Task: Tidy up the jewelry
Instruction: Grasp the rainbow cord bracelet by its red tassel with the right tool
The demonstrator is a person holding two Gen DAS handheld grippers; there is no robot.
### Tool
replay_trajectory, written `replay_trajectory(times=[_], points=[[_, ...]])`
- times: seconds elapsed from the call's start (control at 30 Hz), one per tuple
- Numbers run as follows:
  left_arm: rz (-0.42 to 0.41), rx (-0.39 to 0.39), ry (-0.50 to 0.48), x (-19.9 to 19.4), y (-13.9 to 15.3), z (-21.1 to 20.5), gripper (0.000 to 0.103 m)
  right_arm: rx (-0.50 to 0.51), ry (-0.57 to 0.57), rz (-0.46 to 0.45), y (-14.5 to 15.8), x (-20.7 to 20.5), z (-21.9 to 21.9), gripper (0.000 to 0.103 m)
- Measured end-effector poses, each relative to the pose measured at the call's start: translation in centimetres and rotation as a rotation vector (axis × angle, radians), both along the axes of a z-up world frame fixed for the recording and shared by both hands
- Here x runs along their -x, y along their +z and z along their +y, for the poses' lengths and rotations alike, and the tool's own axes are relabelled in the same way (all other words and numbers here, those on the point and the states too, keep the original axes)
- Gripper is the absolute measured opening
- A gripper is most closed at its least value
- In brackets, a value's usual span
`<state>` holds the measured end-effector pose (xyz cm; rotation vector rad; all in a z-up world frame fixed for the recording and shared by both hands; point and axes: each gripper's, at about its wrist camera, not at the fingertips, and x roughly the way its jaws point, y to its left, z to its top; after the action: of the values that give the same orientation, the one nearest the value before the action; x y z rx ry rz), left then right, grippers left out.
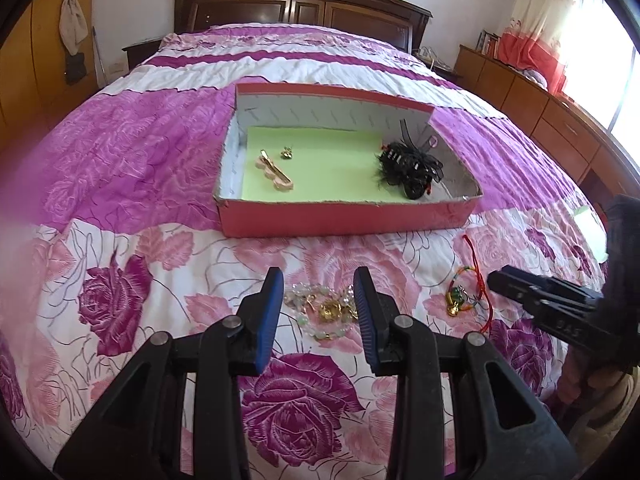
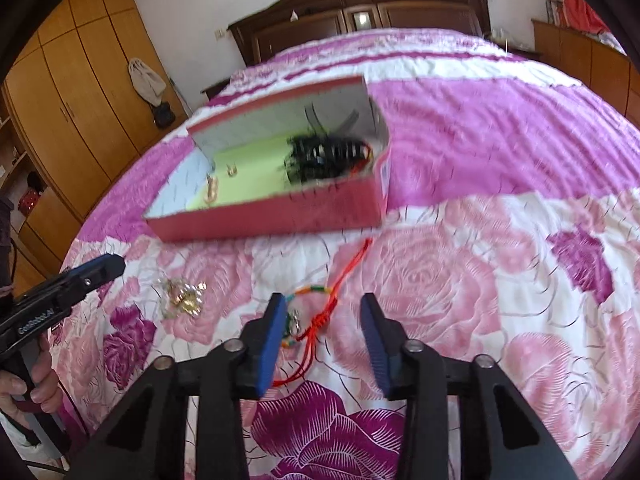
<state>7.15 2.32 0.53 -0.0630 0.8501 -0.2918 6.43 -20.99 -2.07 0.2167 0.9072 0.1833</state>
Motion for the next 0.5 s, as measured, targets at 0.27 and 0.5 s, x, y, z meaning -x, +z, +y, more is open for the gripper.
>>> replay_trajectory(times=[0.27, 0.5], points=[[0.017, 0.000, -0.013, 0.0, -0.5, -0.4, 0.028, -0.035, 0.022, 0.077, -2.2, -1.0, -0.1, 0.021], [0.034, 0.004, -0.019, -0.1, -1.0, -0.7, 0.028, -0.061, 0.058, 0.044, -1.8, -0.8, 0.2, 0.009]])
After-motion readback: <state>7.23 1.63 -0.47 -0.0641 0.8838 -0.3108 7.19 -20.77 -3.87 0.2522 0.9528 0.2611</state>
